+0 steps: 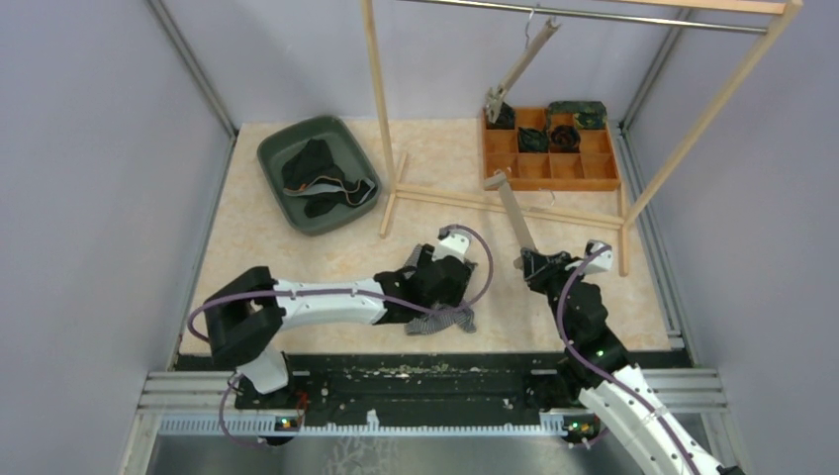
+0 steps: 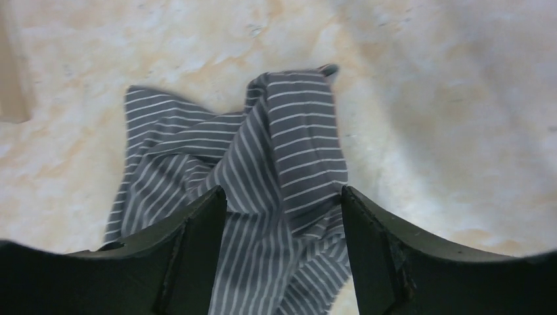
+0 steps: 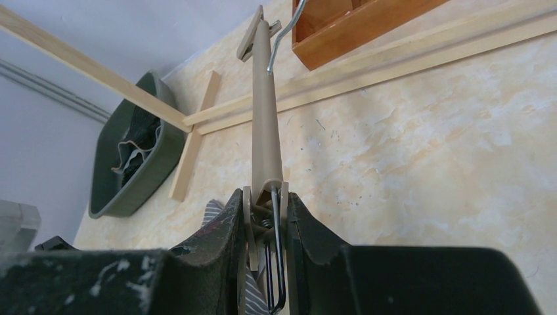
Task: Clip the underwear to the hanger
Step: Adjust the underwear at the center of the board.
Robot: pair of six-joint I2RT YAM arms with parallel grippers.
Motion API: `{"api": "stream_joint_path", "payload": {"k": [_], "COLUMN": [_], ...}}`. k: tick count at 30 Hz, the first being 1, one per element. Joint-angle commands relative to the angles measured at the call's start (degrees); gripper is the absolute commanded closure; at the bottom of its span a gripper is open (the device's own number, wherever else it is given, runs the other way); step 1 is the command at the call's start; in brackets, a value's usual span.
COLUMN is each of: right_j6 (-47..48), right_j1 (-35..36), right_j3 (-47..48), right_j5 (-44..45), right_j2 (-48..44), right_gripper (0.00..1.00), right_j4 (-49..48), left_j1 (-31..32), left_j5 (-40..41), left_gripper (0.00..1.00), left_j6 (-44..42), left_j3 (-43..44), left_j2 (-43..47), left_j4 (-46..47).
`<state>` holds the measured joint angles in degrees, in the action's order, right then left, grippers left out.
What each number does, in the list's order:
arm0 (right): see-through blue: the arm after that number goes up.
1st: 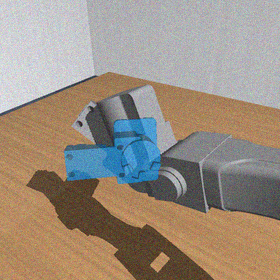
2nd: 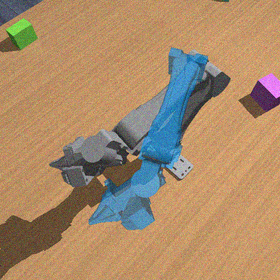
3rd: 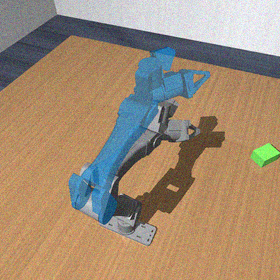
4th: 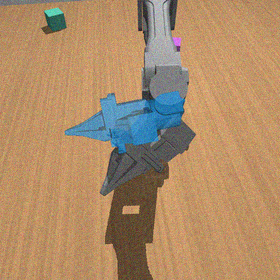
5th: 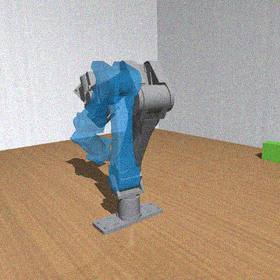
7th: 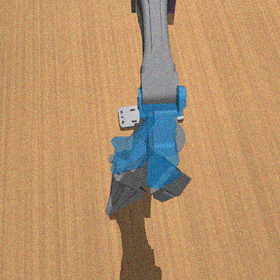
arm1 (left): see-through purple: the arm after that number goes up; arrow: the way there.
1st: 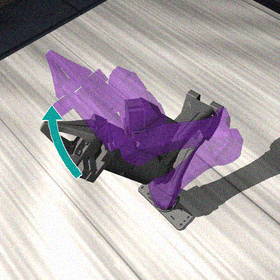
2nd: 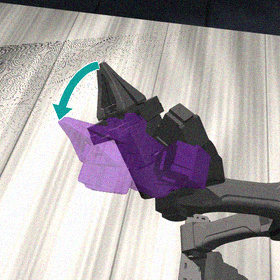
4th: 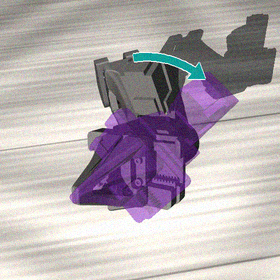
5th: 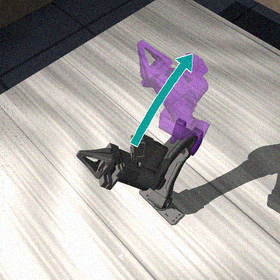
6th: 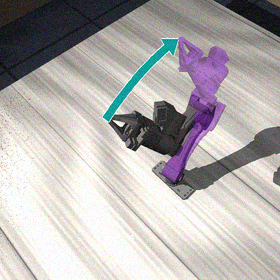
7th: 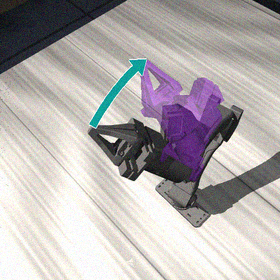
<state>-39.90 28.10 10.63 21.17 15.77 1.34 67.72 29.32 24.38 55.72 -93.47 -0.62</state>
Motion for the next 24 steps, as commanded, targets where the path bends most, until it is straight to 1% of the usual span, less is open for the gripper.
{"api": "stream_joint_path", "payload": {"k": [1,7,11,16,22,24], "right_j6": [1.3,1.9,2.1,2.4,3.5,3.9], "right_j1": [0.2,0.2,0.2,0.2,0.2,0.2], "right_j3": [3.7,3.9,4.0,4.4,5.6,5.9], "right_j5": [0.5,1.0,1.1,1.7,3.7,4.6], "right_j2": [-0.6,-1.2,-1.5,-1.9,-3.0,-3.7], "right_gripper": [1.00,1.00,1.00,1.00,1.00,1.00], "right_j4": [-2.8,-1.9,-1.5,-0.8,1.2,2.1], "left_j1": [3.2,8.1,10.4,12.2,13.6,13.9], "left_j5": [15.5,26.2,30.1,31.3,32.3,32.4], "left_gripper": [0.30,0.30,0.30,0.30,0.31,0.34], "left_j6": [-4.0,-5.6,-6.2,-8.0,-14.2,-16.5], "left_j3": [5.2,10.1,12.3,12.5,10.4,9.9], "left_j2": [-3.2,-8.8,-11.9,-12.7,-12.9,-13.2], "left_j4": [-12.5,-16.8,-18.4,-17.6,-11.1,-8.8]}}
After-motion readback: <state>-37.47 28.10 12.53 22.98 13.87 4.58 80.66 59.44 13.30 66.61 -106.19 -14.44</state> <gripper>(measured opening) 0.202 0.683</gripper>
